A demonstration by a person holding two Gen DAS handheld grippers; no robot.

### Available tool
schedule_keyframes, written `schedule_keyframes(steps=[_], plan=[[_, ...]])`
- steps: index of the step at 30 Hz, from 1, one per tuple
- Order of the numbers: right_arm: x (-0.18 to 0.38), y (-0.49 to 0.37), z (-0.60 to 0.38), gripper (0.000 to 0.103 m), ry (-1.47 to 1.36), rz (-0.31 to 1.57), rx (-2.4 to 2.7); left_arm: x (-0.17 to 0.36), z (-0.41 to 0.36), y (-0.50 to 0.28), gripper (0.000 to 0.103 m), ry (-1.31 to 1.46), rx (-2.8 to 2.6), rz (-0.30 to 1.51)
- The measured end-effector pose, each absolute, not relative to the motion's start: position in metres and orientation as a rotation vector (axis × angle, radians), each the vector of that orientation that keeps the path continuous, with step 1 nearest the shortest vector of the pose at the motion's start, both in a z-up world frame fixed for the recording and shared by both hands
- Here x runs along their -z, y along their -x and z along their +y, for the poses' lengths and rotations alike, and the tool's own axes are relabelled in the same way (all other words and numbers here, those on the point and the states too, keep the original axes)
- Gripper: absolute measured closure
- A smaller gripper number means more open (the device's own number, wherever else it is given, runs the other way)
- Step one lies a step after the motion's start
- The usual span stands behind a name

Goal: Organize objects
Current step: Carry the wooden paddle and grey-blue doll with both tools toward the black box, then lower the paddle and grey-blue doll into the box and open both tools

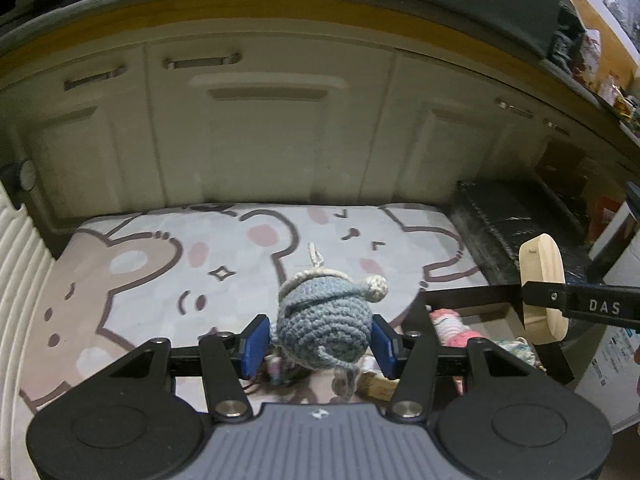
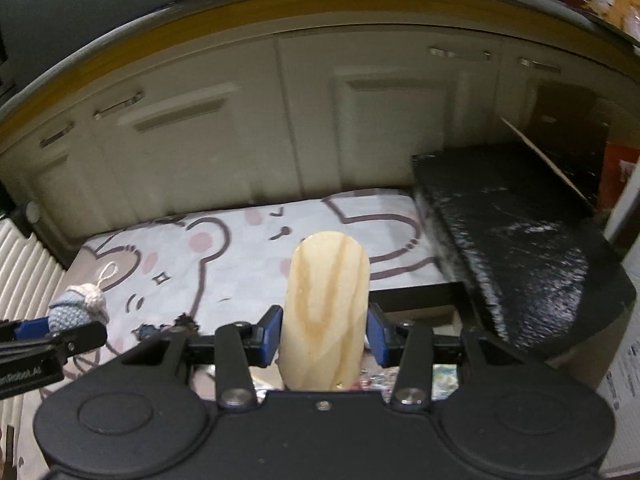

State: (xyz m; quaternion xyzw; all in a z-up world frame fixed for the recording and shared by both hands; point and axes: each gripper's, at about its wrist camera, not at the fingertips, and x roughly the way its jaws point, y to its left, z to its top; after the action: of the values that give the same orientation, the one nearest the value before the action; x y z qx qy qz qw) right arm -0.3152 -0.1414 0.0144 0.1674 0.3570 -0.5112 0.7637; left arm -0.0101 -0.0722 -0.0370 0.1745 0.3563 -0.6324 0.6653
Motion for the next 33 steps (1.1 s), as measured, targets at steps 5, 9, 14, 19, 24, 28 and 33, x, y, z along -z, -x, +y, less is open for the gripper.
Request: schedule_keyframes(steps=[5,9,14,19,24,28,33], plan=[[-0.016,0.337,-0.153,0.057,-0.415,0.758,1.131,0.033,-0.078,0.026,0.049,-0.380,1.474,0.799],[-0.012,0.355,-0.166,0.057,-0.514,0.719,1.160,0.030,-0.081,0.038,0.049,-0.373,1.504,0.788],[0.002,0.380,-0.186,0.057,-0.694,0.662,1.227,0.029,-0.087,0.050,0.049,-0.378,1.530,0.775],[0.022,0.402,-0.204,0.057,-0.889,0.579,1.313,0.030,-0.093,0.062,0.049,-0.395,1.559,0.760],[0.047,0.415,-0.220,0.057,-1.074,0.492,1.370,0.032,-0.099,0.072,0.049,-0.400,1.609,0.742],[0.065,0.421,-0.230,0.057,-1.178,0.425,1.381,0.034,-0.105,0.078,0.049,-0.382,1.648,0.738],[0.081,0.426,-0.240,0.043,-1.294,0.366,1.342,0.040,-0.118,0.085,0.049,-0.354,1.683,0.733]])
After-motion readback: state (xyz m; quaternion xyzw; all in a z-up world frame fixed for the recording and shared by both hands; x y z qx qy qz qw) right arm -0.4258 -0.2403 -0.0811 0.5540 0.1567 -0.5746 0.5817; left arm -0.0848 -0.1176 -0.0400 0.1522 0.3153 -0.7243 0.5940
